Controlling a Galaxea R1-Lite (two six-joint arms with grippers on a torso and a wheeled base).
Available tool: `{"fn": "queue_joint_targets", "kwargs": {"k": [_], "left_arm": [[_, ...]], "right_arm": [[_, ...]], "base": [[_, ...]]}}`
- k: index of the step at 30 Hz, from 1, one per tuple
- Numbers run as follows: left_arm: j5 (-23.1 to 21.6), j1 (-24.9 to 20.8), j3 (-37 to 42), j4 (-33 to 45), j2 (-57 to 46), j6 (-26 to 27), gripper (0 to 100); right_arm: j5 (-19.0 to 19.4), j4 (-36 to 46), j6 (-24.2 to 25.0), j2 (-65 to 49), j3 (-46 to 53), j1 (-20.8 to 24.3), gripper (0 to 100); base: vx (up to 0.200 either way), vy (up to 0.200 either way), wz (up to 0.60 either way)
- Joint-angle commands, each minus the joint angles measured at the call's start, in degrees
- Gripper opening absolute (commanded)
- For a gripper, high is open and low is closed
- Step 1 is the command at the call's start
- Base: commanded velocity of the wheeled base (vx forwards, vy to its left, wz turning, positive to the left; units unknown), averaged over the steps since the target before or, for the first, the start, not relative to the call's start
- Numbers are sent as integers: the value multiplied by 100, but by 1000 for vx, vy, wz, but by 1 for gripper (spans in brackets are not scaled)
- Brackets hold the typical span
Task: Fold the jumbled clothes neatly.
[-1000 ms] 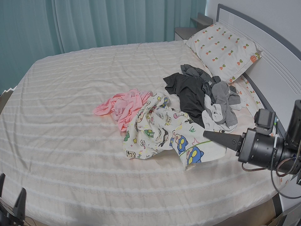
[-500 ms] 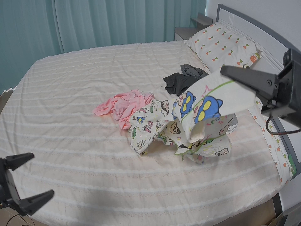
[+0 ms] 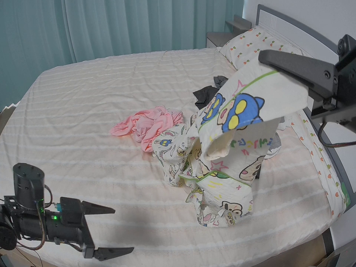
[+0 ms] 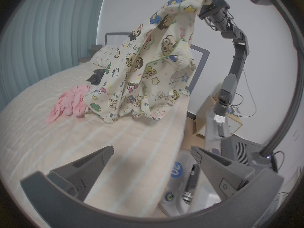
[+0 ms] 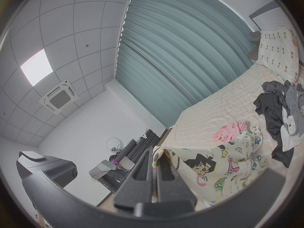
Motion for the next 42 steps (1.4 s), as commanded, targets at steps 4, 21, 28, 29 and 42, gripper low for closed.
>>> {"fn": "queue_joint_targets", "kwargs": {"k": [4, 21, 28, 29, 42], "left_arm": [[831, -371, 151, -2444, 2636, -153, 100], [2290, -1214, -332, -5046, 4525, -1164, 100], [2932, -1223, -798, -6179, 5290, -1128, 100], [2967, -1206, -816, -6276, 5369, -1093, 100], [3292, -1126, -1651, -7006, 6213, -926, 100]], "right_arm": [[57, 32, -10, 96, -242, 147, 0], [57, 23, -1, 183, -453, 182, 0], [57, 23, -1, 192, -462, 182, 0], [57, 23, -1, 192, -462, 182, 0], [65, 23, -1, 201, -453, 182, 0]], "base": [[0, 0, 0], [0, 0, 0], [0, 0, 0], [0, 0, 0], [0, 0, 0]]}}
